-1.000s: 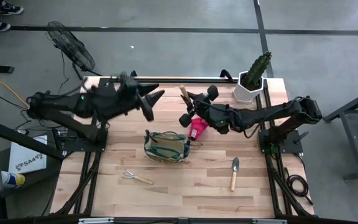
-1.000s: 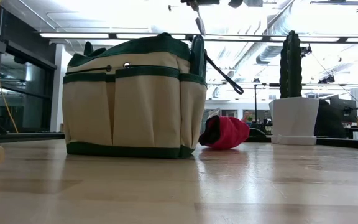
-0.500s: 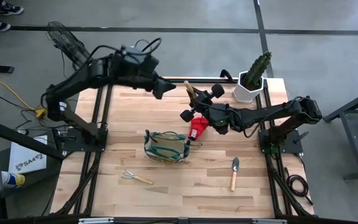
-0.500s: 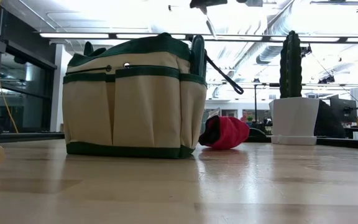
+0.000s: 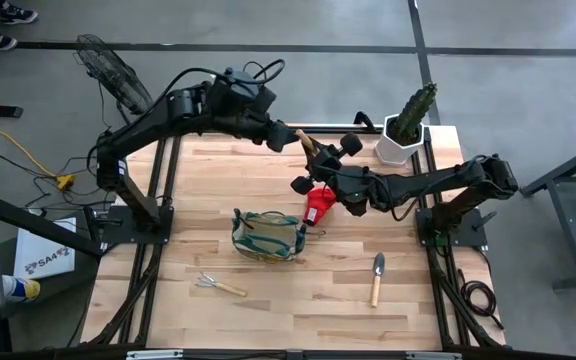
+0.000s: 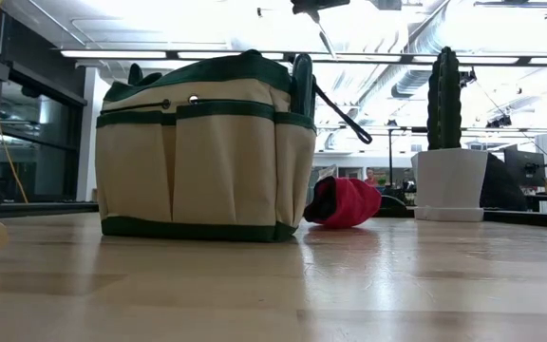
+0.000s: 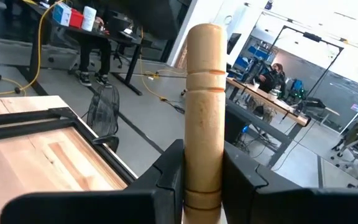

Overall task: Pick & Place Garden tools in Gardening bag
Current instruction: Put the left light brown trowel into the gardening bag

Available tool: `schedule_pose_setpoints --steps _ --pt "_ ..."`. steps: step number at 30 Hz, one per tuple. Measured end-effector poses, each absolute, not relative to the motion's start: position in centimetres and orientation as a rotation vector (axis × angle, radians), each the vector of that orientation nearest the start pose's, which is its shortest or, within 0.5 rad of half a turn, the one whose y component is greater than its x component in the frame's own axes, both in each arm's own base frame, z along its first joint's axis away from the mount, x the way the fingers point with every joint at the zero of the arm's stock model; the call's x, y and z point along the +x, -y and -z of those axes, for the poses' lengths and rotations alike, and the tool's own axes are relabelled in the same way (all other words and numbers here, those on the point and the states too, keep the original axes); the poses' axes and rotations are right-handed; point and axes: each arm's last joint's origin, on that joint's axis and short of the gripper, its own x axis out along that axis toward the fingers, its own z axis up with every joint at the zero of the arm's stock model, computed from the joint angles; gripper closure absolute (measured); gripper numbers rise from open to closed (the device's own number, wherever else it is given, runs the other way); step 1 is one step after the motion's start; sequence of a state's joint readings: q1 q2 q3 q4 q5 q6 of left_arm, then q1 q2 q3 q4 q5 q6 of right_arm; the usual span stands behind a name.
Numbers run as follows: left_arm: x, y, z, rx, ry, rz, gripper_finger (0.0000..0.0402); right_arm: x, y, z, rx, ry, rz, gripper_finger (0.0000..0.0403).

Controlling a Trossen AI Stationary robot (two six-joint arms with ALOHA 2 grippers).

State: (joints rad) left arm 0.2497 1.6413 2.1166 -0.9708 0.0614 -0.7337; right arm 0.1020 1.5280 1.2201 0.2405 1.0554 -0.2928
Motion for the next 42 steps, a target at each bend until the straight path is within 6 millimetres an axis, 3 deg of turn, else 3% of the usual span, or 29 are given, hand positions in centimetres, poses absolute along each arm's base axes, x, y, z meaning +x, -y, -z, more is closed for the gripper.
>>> schedule_pose_setpoints --steps 11,42 --pt "31.3 -8.3 -47.7 -0.867 -0.414 -0.434 0.0233 34.4 -0.8 -34.3 -0.386 -0.242 0.925 0.0342" --pt "31.9 -8.4 -47.2 -0.905 -0.422 -0.433 0.0235 34.5 -0.2 -34.3 -0.385 -0.234 0.877 0.0342"
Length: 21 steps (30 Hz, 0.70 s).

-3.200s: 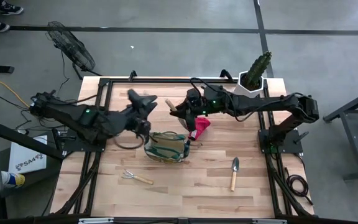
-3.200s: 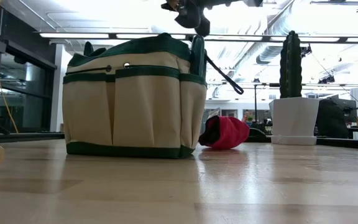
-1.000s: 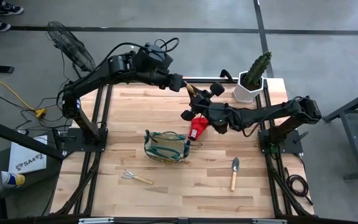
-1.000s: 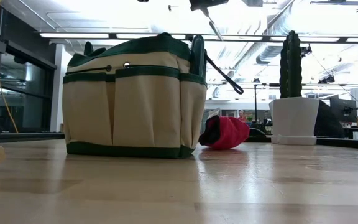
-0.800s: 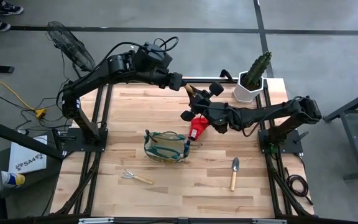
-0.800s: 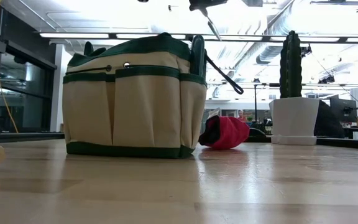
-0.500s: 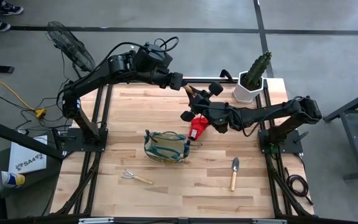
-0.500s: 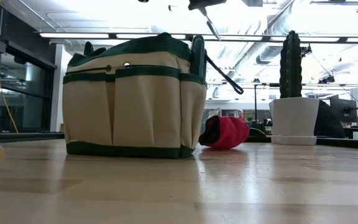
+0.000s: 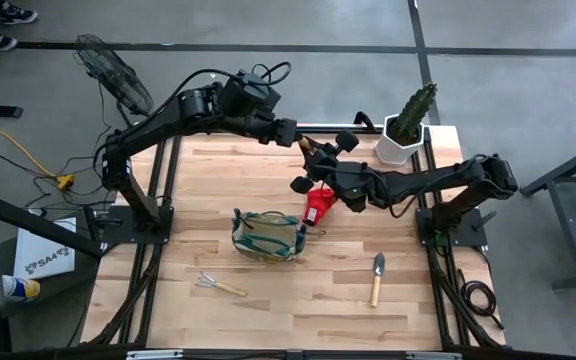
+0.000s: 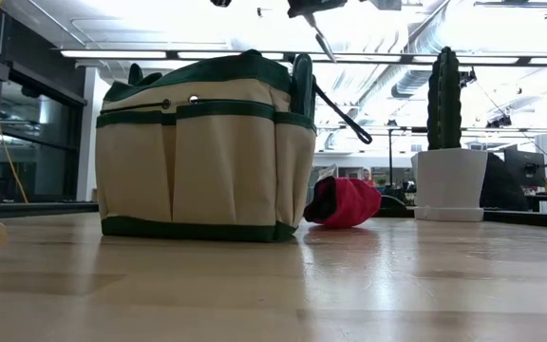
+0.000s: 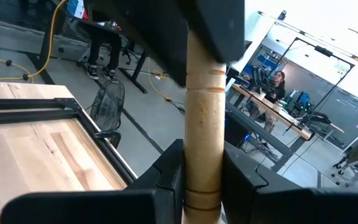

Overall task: Pick & Place Garden tools in Gardening bag
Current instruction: Put the left light brown trowel into the gardening bag

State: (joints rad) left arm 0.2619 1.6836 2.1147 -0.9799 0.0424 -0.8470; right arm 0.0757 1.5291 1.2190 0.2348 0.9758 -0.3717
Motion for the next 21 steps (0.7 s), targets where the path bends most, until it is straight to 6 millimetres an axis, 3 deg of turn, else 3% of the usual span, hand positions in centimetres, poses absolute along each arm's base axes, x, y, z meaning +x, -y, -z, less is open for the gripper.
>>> schedule_pose_setpoints --steps 13,21 --pt "32.13 -8.47 -47.03 -0.902 -0.428 -0.434 0.0319 34.47 -0.25 -33.96 -0.377 -0.26 0.861 0.0342" --pt "32.12 -8.47 -47.03 -0.903 -0.431 -0.431 0.0317 34.46 -0.23 -33.96 -0.362 -0.253 0.865 0.0342"
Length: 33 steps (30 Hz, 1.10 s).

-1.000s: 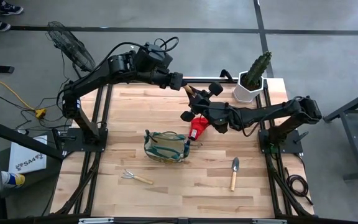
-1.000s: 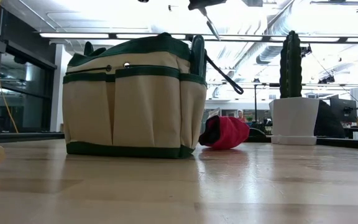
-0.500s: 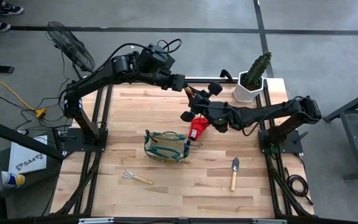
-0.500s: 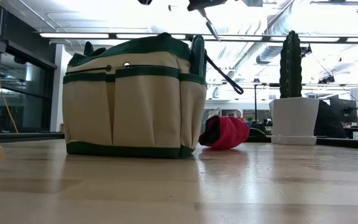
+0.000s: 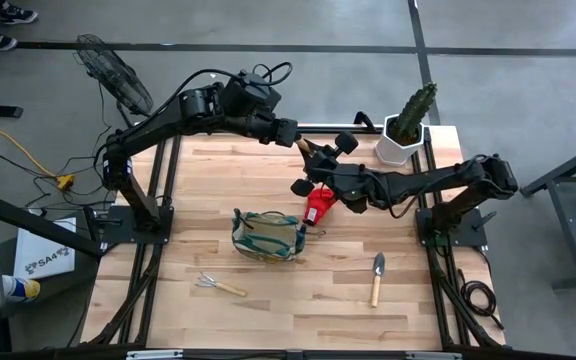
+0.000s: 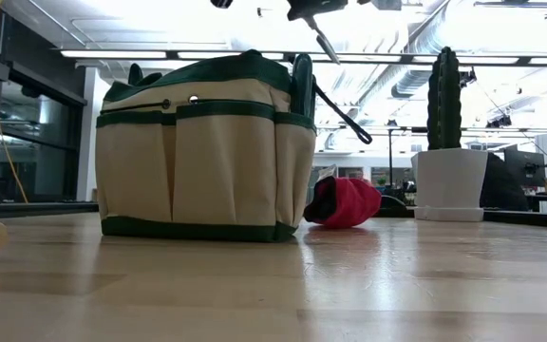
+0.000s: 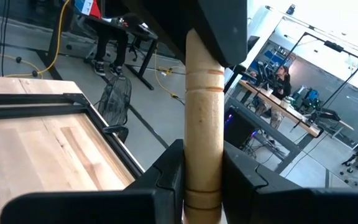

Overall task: Pick & Place Garden tools in Gardening bag
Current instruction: Put the left light brown trowel into the gardening bag

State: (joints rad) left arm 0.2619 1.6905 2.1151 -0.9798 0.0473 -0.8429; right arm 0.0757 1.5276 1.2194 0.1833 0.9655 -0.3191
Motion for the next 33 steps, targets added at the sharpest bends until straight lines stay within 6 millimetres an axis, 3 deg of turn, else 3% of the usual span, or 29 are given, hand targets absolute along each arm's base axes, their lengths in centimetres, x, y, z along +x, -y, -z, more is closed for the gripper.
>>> schedule_pose_setpoints --steps 28,33 --pt "32.05 -8.43 -46.98 -0.877 -0.444 -0.428 0.0337 34.47 -0.23 -33.96 -0.361 -0.253 0.864 0.0341" --pt "32.01 -8.44 -46.96 -0.868 -0.445 -0.434 0.0337 34.46 -0.23 -33.97 -0.338 -0.241 0.87 0.0288"
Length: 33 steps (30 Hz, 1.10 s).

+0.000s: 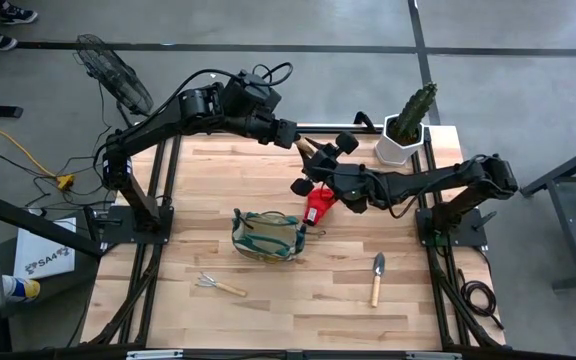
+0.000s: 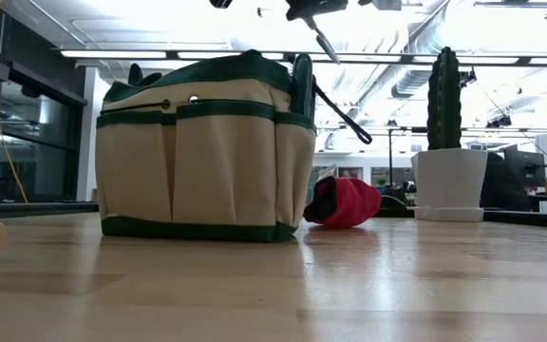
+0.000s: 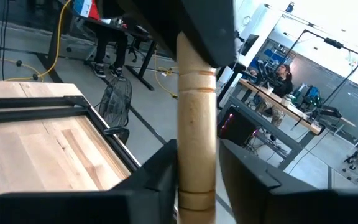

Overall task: Pick & Place Garden tools in Gardening bag
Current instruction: Put the left light brown trowel into the gardening bag

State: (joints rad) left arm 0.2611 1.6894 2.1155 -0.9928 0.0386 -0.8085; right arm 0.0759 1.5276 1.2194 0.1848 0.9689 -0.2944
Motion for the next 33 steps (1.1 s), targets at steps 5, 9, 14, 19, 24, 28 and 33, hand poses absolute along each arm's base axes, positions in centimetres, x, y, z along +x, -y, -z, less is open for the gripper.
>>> schedule_pose_setpoints --steps 5,9,14,19,24,28,33 --pt "32.0 -8.4 -47.0 -0.853 -0.448 -0.432 0.0337 34.5 -0.5 -34.0 -0.33 -0.236 0.864 0.0263" --pt "32.0 -8.4 -46.9 -0.84 -0.456 -0.434 0.0337 34.4 -1.3 -34.0 -0.336 -0.234 0.838 0.026" --pt "31.8 -8.4 -47.0 -0.812 -0.459 -0.432 0.0338 34.3 -2.8 -33.9 -0.344 -0.233 0.804 0.0262" --pt "31.8 -8.5 -47.0 -0.771 -0.457 -0.443 0.0338 34.0 -4.8 -33.7 -0.334 -0.232 0.773 0.0262" --pt "31.7 -8.5 -47.0 -0.753 -0.46 -0.448 0.0338 33.6 -6.5 -33.7 -0.342 -0.231 0.78 0.0262" --pt "31.8 -8.5 -47.0 -0.742 -0.464 -0.437 0.0338 33.4 -6.8 -33.7 -0.346 -0.234 0.799 0.0261" --pt "31.6 -8.4 -47.0 -0.674 -0.502 -0.39 0.0338 32.8 -7.0 -34.1 -0.337 -0.232 0.844 0.0261"
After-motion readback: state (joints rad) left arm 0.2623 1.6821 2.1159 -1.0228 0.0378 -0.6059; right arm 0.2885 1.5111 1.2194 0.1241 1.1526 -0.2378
